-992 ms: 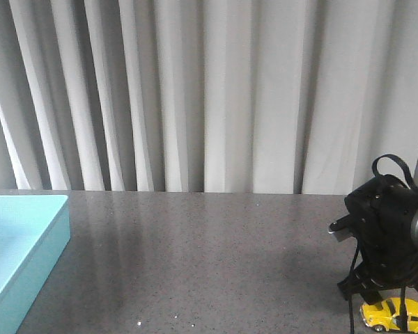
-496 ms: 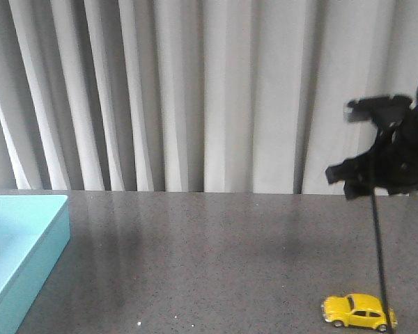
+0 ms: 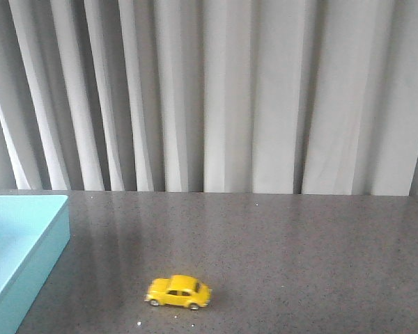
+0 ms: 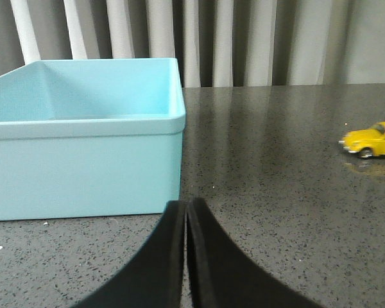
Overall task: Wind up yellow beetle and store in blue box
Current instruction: 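Release the car with the right gripper and lift away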
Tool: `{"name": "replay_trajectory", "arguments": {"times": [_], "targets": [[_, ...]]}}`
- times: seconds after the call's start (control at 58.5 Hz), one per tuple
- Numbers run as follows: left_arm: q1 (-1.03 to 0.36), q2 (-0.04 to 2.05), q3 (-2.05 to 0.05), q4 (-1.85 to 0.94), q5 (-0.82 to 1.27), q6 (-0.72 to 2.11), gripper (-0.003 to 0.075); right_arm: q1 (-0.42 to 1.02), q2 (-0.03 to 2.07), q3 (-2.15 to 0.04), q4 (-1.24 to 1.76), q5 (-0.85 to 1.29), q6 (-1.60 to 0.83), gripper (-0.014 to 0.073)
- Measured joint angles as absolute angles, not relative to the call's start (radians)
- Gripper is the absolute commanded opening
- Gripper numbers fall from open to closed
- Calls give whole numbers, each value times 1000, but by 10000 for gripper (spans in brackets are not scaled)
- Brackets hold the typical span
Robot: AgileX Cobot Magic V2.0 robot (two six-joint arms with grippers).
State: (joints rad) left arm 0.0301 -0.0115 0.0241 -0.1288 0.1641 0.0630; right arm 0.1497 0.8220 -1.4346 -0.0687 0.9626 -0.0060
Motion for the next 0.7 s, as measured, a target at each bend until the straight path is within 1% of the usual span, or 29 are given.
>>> {"name": "replay_trajectory", "arguments": {"times": [0.188, 0.257, 0.325, 0.462, 0.701], "targets": [[30, -11, 24, -129, 164, 63, -2, 150, 432, -933, -135, 802, 104, -7], [30, -11, 24, -129, 164, 63, -2, 150, 309, -799, -204, 789, 175, -7], [30, -11, 24, -129, 164, 63, -2, 150, 229, -699, -254, 788, 220, -7], [30, -11, 24, -129, 164, 63, -2, 150, 121, -615, -329, 759, 246, -7], [30, -11, 24, -129, 164, 63, -2, 150, 115, -613, -389, 732, 249, -7]]}}
